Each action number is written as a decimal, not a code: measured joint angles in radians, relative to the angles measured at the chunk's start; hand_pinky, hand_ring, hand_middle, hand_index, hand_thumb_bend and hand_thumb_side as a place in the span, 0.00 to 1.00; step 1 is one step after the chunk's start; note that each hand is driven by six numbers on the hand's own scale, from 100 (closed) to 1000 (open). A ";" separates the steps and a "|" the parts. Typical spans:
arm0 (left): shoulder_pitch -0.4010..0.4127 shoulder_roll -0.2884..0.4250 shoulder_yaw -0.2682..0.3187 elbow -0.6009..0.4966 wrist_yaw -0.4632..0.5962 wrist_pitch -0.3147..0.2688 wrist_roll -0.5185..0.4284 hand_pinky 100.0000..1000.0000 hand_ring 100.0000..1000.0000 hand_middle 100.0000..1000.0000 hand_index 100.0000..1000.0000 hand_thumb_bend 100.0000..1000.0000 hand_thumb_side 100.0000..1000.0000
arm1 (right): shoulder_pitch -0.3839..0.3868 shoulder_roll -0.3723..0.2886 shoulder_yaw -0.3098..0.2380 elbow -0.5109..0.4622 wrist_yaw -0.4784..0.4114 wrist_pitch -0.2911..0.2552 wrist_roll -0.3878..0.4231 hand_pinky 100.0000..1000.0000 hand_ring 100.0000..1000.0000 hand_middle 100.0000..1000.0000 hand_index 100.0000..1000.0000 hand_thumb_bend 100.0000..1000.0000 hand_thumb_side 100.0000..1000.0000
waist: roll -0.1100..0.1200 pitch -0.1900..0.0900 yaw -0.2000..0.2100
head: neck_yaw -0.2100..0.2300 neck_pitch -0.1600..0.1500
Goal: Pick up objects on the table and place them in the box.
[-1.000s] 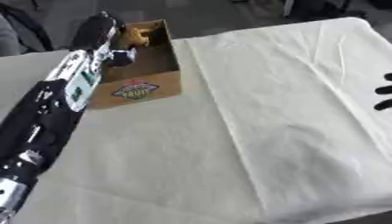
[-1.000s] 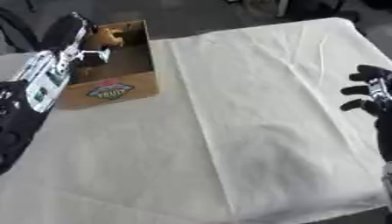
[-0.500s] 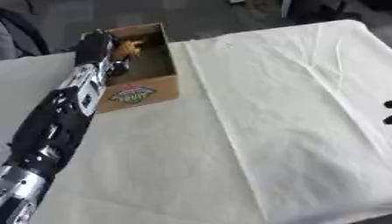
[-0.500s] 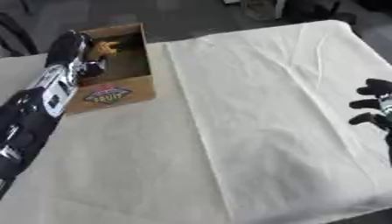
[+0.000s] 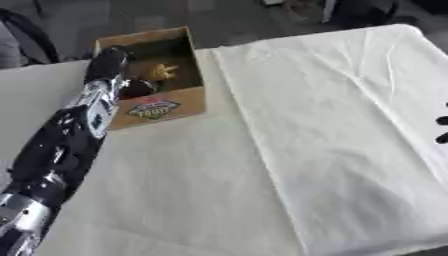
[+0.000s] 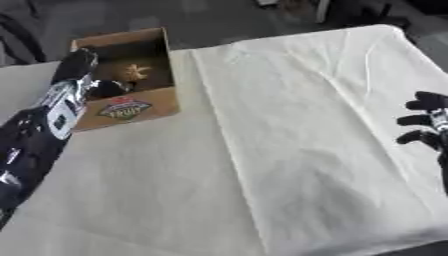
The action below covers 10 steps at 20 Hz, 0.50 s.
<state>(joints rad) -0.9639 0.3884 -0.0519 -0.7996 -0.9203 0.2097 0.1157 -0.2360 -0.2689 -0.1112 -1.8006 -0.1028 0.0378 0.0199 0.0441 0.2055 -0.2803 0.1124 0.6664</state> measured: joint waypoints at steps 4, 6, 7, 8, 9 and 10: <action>0.040 0.020 -0.001 -0.114 0.194 -0.022 0.086 0.53 0.75 0.50 0.60 0.35 0.41 | 0.009 0.001 -0.006 0.001 0.000 0.000 -0.002 0.41 0.58 0.62 0.75 0.00 0.62 | -0.004 -0.016 0.039 | -0.021 0.004; 0.069 0.039 -0.007 -0.187 0.317 -0.037 0.117 0.52 0.75 0.48 0.59 0.33 0.41 | 0.015 0.001 -0.008 0.001 0.000 0.001 -0.005 0.41 0.58 0.62 0.74 0.00 0.62 | -0.005 -0.020 0.060 | -0.033 0.010; 0.089 0.051 -0.013 -0.227 0.380 -0.044 0.127 0.52 0.75 0.48 0.59 0.32 0.41 | 0.018 0.002 -0.010 0.002 0.000 0.001 -0.006 0.41 0.58 0.62 0.74 0.00 0.62 | -0.006 -0.022 0.070 | -0.038 0.010; 0.111 0.064 -0.020 -0.269 0.441 -0.050 0.134 0.52 0.75 0.48 0.59 0.31 0.41 | 0.018 0.002 -0.012 0.004 0.000 0.002 -0.008 0.41 0.58 0.62 0.74 0.00 0.62 | -0.008 -0.024 0.079 | -0.044 0.011; 0.135 0.078 -0.027 -0.314 0.500 -0.054 0.139 0.52 0.75 0.47 0.59 0.30 0.42 | 0.019 0.003 -0.013 0.006 0.000 0.002 -0.008 0.41 0.58 0.62 0.74 0.00 0.62 | -0.010 -0.026 0.089 | -0.047 0.011; 0.163 0.092 -0.033 -0.360 0.556 -0.058 0.142 0.52 0.75 0.47 0.59 0.30 0.42 | 0.022 0.003 -0.014 0.007 0.000 0.003 -0.009 0.41 0.58 0.62 0.74 0.00 0.63 | -0.012 -0.028 0.098 | -0.051 0.013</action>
<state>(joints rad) -0.8010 0.4804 -0.0852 -1.1598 -0.3644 0.1520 0.2577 -0.2144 -0.2656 -0.1250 -1.7941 -0.1027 0.0404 0.0109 0.0317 0.1779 -0.1824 0.0610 0.6795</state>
